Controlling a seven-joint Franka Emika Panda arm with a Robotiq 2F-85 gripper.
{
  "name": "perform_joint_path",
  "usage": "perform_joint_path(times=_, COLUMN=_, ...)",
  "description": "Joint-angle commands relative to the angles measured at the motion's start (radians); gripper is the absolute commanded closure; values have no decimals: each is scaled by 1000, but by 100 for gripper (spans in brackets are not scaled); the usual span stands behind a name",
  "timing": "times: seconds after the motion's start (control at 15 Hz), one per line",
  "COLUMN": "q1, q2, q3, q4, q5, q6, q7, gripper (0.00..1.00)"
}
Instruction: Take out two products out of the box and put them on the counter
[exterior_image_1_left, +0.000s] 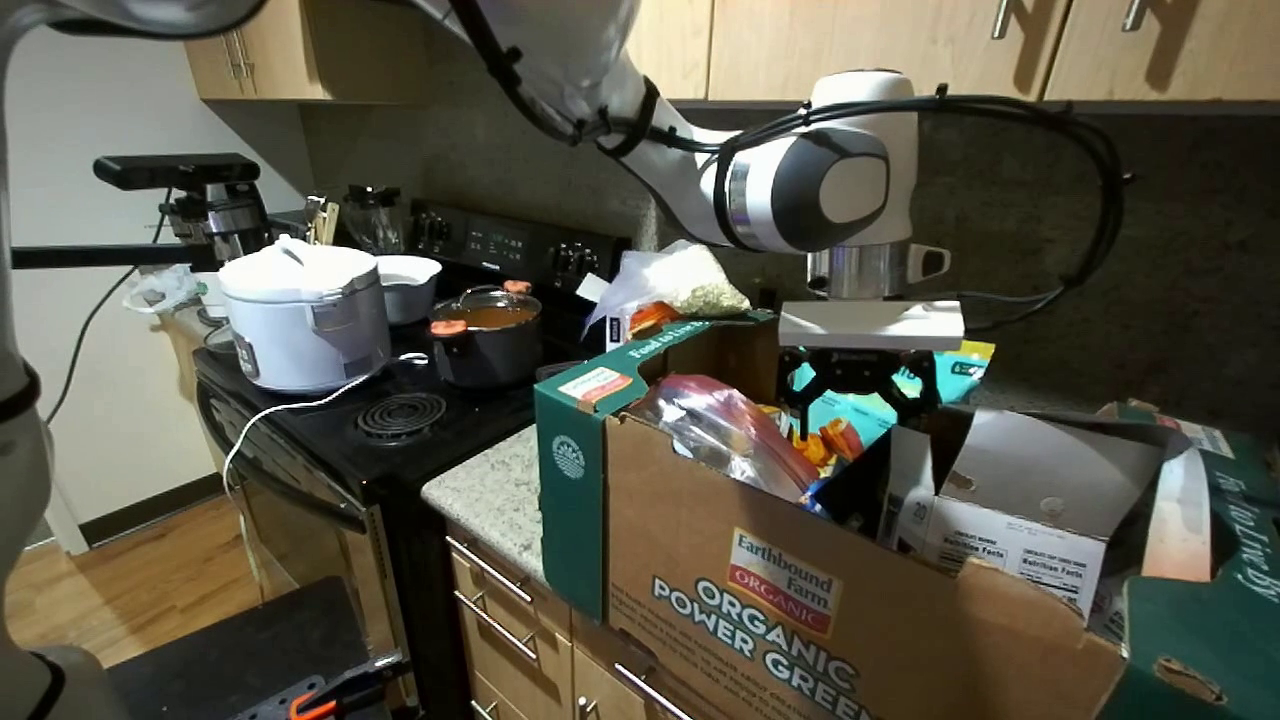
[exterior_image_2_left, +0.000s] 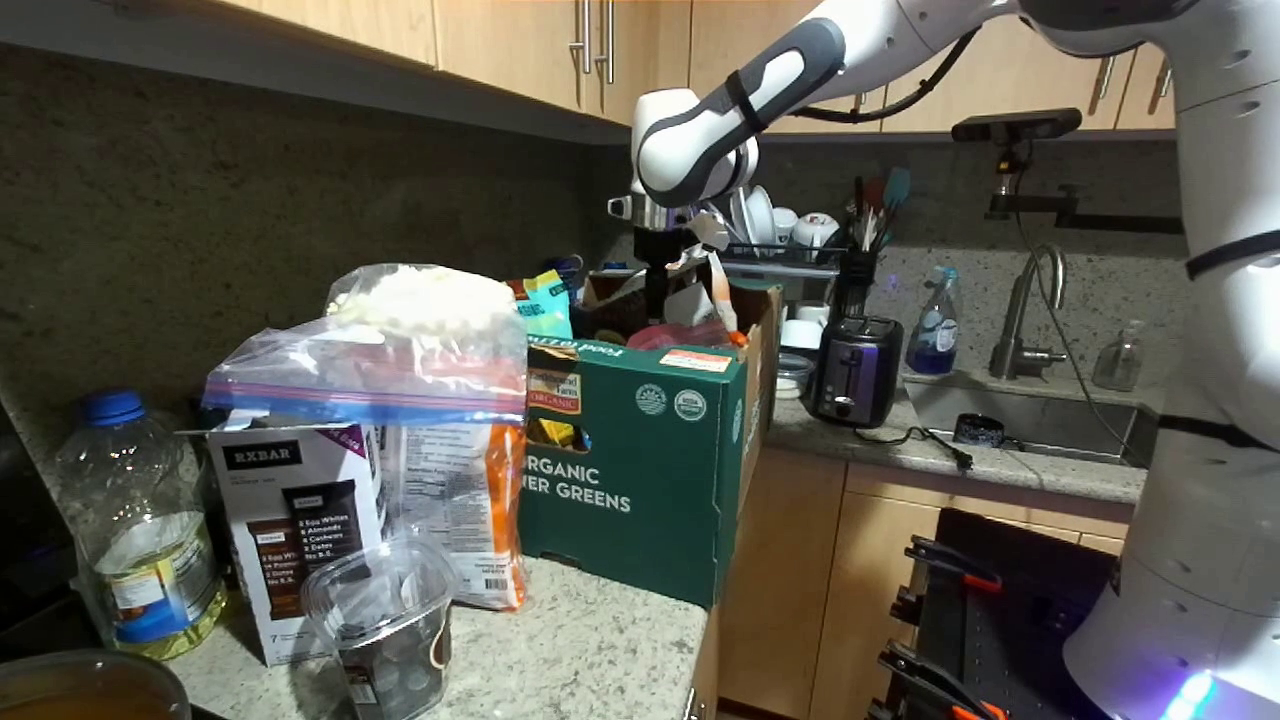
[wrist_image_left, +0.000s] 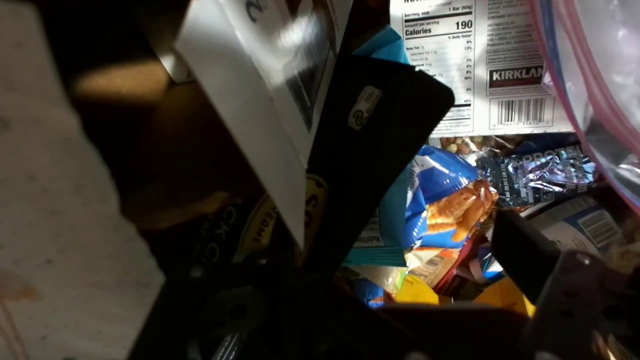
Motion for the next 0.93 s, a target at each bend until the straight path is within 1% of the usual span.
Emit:
perform_joint_path(times=0.0, q1=-13, q2=23, q3=10, q4=0, q5=-5, q6=64, q7=48, gripper=0)
perform_joint_path(times=0.2, q1=-8, q2=68, q3=12, q4=4, q5=-11, q6=147, q7=114, gripper=0)
perform_joint_path(times=0.4, q1=3, q2=120, q3=8, q4=26, q5=-46, q6=204, q7=175, gripper=0)
perform_joint_path(times=0.47, q1=7, q2=139, q3=2, q4=39, q5=-63, q6=223, q7=207, gripper=17)
perform_joint_path(times=0.53, q1=10, q2=149, q3=-4, q4=46, q5=-83, q6=234, q7=235, gripper=28)
perform_joint_path(times=0.6, q1=15, q2=157, q3=-13, q4=52, q5=-109, q6=251, q7=269, gripper=34)
perform_joint_path(times=0.67, q1=20, q2=162, q3=-22, q4=57, q5=-136, q6=262, q7=303, gripper=44)
perform_joint_path(times=0.8, q1=33, q2=163, q3=-47, q4=65, q5=-194, q6=283, q7=374, gripper=58)
perform_joint_path(times=0.87, q1=42, q2=160, q3=-62, q4=66, q5=-226, q6=291, q7=412, gripper=66)
